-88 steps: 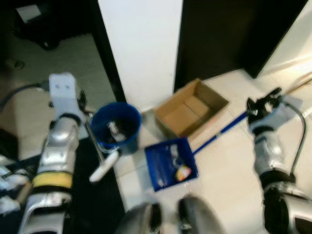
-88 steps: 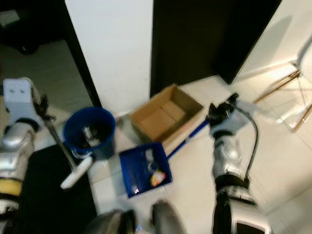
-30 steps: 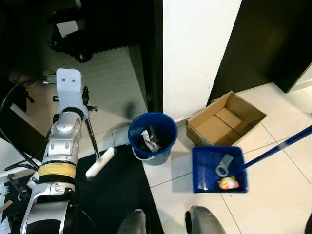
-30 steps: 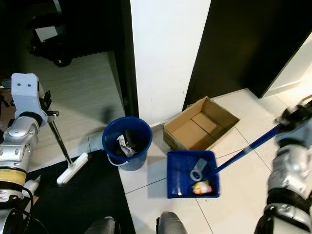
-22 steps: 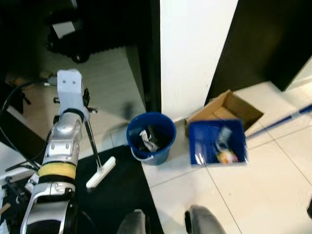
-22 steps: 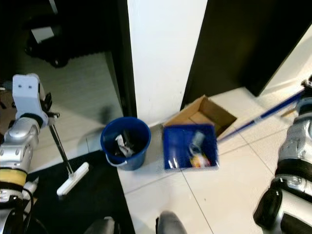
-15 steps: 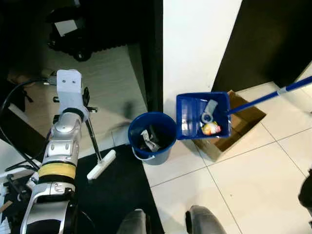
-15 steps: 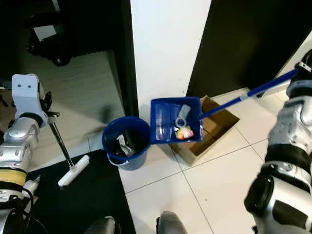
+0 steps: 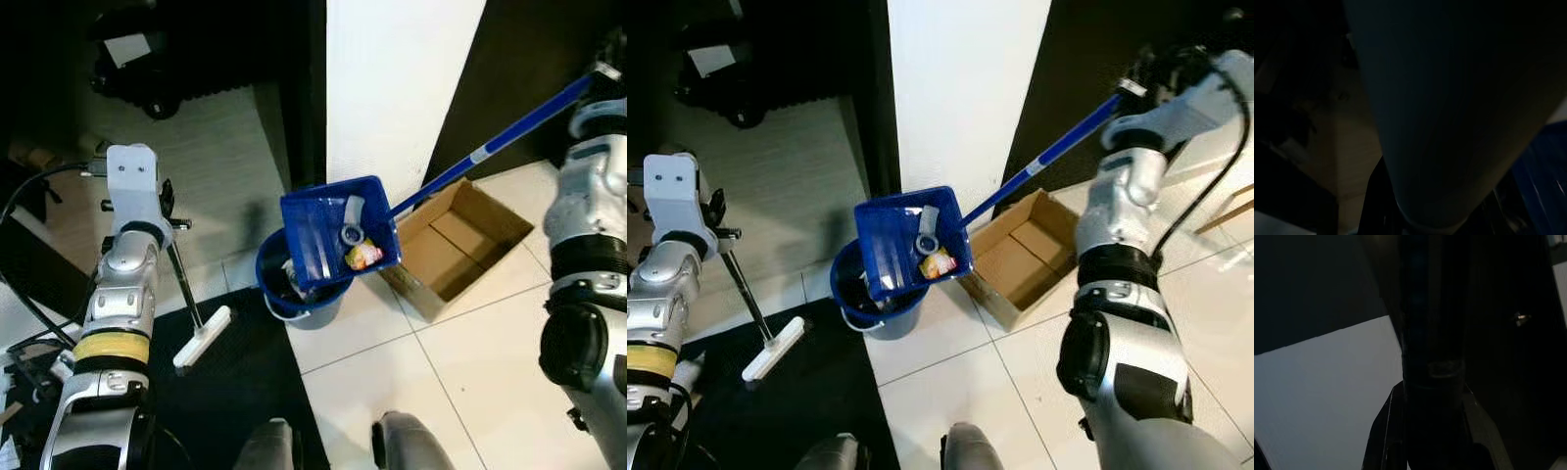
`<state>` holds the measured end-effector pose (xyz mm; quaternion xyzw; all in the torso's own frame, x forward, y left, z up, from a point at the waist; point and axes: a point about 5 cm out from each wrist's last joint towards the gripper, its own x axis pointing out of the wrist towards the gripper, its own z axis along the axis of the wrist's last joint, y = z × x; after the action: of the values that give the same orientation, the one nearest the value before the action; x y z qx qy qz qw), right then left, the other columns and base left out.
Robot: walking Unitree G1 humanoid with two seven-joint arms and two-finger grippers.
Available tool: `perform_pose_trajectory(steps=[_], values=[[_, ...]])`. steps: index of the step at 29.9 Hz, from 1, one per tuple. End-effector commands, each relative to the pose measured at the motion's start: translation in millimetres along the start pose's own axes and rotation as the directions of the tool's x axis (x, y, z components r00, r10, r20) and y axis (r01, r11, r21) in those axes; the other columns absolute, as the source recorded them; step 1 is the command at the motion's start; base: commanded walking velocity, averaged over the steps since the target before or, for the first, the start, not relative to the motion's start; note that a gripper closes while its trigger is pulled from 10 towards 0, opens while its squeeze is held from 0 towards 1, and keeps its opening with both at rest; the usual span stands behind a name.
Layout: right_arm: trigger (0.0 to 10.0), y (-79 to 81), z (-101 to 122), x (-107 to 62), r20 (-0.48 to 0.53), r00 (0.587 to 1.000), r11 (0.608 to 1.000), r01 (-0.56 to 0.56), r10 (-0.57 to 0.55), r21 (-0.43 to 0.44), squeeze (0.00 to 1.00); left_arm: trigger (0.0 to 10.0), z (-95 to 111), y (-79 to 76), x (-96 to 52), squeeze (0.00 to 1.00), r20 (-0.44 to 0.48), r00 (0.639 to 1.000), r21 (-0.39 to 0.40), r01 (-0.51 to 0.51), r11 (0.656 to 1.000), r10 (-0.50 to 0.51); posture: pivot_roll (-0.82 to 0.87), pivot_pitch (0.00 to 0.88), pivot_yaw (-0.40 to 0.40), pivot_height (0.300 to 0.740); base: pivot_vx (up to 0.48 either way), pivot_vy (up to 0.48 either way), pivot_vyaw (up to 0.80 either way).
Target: Sweep floor
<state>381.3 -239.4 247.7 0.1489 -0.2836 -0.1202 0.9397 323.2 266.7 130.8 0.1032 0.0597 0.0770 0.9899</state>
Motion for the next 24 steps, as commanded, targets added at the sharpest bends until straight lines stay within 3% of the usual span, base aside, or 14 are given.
perform_pose_trajectory(steps=[1, 12, 23, 24], values=[[10.0, 22.4, 13.9, 7.4, 0.112, 0.993, 1.000, -0.029, 0.029, -0.007, 0.00, 10.0, 4.0, -0.8, -0.9, 0.00, 0.034, 0.999, 0.000, -0.007, 1.000, 0.007, 0.02, 0.033, -0.029, 0.740, 0.000, 0.000, 0.00], [10.0, 54.4, 7.0, 3.4, 0.151, 0.988, 0.989, 0.012, 0.011, -0.149, 0.00, 10.0, 1.5, -1.2, -2.9, 0.00, 0.036, 0.999, -0.005, -0.012, 1.000, 0.012, 0.01, 0.038, -0.039, 0.740, 0.000, 0.000, 0.00], [10.0, 90.7, -3.1, -8.2, 0.198, 0.978, 0.954, 0.119, -0.064, -0.276, 0.00, 10.0, 2.1, -1.3, -2.3, 0.00, 0.043, 0.999, -0.007, -0.013, 1.000, 0.013, 0.01, 0.039, -0.035, 0.740, 0.000, 0.000, 0.00], [10.0, 100.6, -6.3, -11.9, 0.198, 0.975, 0.945, 0.153, -0.097, -0.289, 0.00, 10.0, 2.6, -1.9, -2.0, 0.00, 0.046, 0.999, -0.008, -0.011, 1.000, 0.012, 0.01, 0.040, -0.035, 0.740, 0.000, 0.000, 0.00]])
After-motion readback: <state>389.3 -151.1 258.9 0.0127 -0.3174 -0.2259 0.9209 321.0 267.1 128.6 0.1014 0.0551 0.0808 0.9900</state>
